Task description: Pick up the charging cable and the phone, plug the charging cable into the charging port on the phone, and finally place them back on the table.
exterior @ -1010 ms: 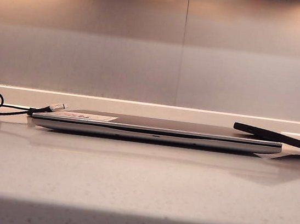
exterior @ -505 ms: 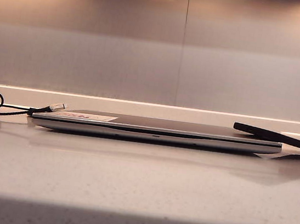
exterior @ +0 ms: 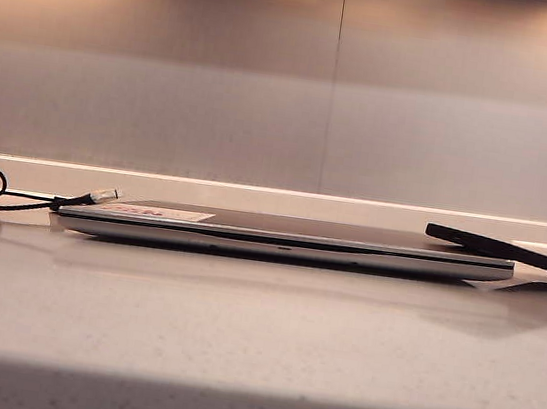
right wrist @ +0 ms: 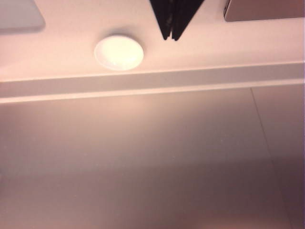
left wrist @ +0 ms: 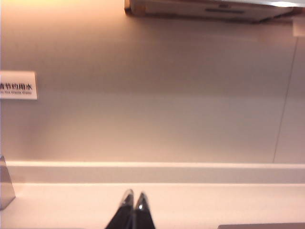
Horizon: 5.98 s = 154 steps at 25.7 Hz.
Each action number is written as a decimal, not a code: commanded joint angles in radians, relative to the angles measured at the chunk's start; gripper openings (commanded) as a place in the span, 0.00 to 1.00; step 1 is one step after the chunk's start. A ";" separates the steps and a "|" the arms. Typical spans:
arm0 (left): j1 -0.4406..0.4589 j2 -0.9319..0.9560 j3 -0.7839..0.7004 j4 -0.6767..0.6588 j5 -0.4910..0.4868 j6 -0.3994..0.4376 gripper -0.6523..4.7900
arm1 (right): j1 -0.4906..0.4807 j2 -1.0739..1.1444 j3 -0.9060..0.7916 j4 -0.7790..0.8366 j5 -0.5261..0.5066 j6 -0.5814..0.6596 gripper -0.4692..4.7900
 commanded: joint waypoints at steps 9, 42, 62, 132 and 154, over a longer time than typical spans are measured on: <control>-0.196 0.246 0.072 0.034 0.003 0.072 0.11 | 0.006 0.095 0.073 0.031 -0.080 0.018 0.08; -0.357 0.640 0.069 0.037 0.003 0.239 0.11 | 0.392 0.093 0.077 -0.192 -0.186 -0.177 0.08; -0.357 0.795 0.069 0.037 0.003 0.473 0.44 | 0.438 0.108 0.076 -0.202 -0.171 -0.177 0.08; -0.360 0.841 0.054 0.207 0.003 0.439 0.11 | 0.438 0.109 0.076 -0.203 -0.145 -0.176 0.08; -0.362 0.650 0.175 0.027 0.003 0.099 0.11 | 0.172 0.244 0.069 -0.265 -0.202 0.351 0.08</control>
